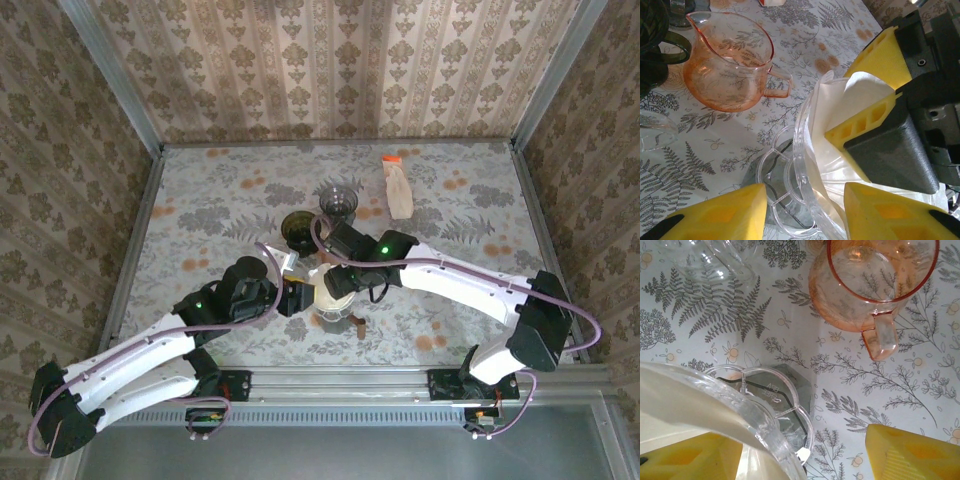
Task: Place the coffee filter in the dripper
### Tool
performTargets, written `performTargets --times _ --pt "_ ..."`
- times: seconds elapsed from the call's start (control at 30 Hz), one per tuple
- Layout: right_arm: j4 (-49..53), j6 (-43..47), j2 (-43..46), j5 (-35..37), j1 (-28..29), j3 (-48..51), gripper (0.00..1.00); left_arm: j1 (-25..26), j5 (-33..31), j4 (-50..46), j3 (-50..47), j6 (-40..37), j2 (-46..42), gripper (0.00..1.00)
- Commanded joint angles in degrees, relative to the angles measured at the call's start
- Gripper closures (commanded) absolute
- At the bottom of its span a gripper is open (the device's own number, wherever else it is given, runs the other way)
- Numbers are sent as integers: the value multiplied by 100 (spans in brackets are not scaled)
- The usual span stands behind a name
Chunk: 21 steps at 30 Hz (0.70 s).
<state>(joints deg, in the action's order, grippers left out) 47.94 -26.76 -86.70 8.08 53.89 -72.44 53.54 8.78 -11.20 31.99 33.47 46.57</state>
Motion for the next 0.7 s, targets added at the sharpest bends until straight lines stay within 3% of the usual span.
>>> performTargets --times 0.0,0.37,0.67 --pt "14 -68 -109 -87 60 99 32 -3 20 -5 -52 80 46 54" --pt "60 -57 -407 -34 87 108 32 -2 14 -12 -69 89 41 53" --pt "50 -83 -550 68 113 204 32 -23 -91 -57 -70 133 -212 43"
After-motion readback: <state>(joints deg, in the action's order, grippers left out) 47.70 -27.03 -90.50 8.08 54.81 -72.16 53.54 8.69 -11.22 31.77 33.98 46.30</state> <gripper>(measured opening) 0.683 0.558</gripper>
